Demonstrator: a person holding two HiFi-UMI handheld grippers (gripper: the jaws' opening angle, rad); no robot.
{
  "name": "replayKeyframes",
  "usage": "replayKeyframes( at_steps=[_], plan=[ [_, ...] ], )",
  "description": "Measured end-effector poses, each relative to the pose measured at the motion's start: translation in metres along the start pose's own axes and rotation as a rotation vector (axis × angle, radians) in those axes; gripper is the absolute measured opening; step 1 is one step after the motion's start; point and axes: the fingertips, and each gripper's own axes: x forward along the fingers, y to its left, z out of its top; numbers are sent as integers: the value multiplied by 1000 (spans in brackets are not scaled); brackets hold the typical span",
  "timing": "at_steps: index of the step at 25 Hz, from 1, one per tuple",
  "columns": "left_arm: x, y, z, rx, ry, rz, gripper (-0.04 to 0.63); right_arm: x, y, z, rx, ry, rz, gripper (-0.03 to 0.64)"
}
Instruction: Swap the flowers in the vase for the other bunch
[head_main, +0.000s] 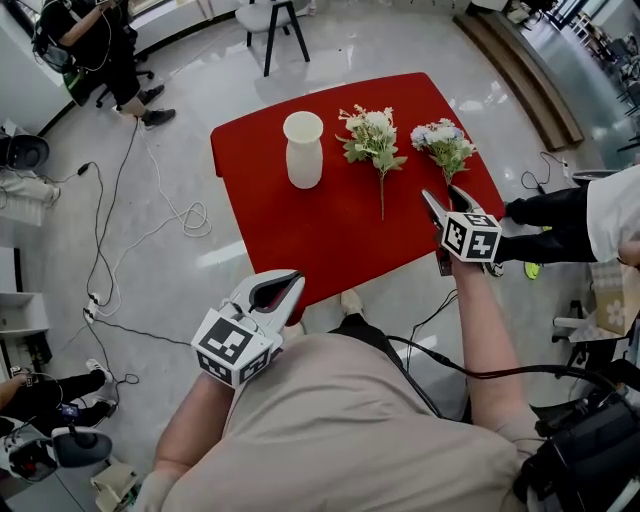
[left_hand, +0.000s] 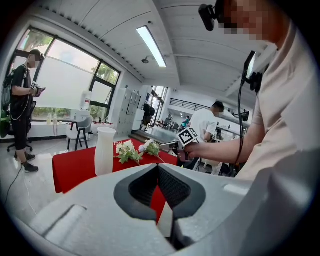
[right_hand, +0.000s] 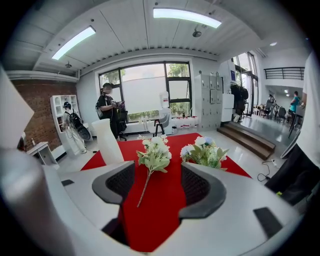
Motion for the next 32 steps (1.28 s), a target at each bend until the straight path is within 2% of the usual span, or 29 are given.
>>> replayKeyframes(
  at_steps=[8, 20, 24, 32],
  plan=[
    [-22, 10, -6, -19, -11, 30, 8, 11, 29, -3, 18, 20, 69, 295],
    [-12, 19, 3, -66, -46, 157, 8, 82, 35, 19, 23, 79, 232, 298],
    [0, 25, 5, -93, -47, 210, 8, 110, 36, 27, 52, 104, 300, 322],
    [24, 26, 12, -132, -66, 289, 8, 161, 24, 38, 75, 167, 347, 378]
  ],
)
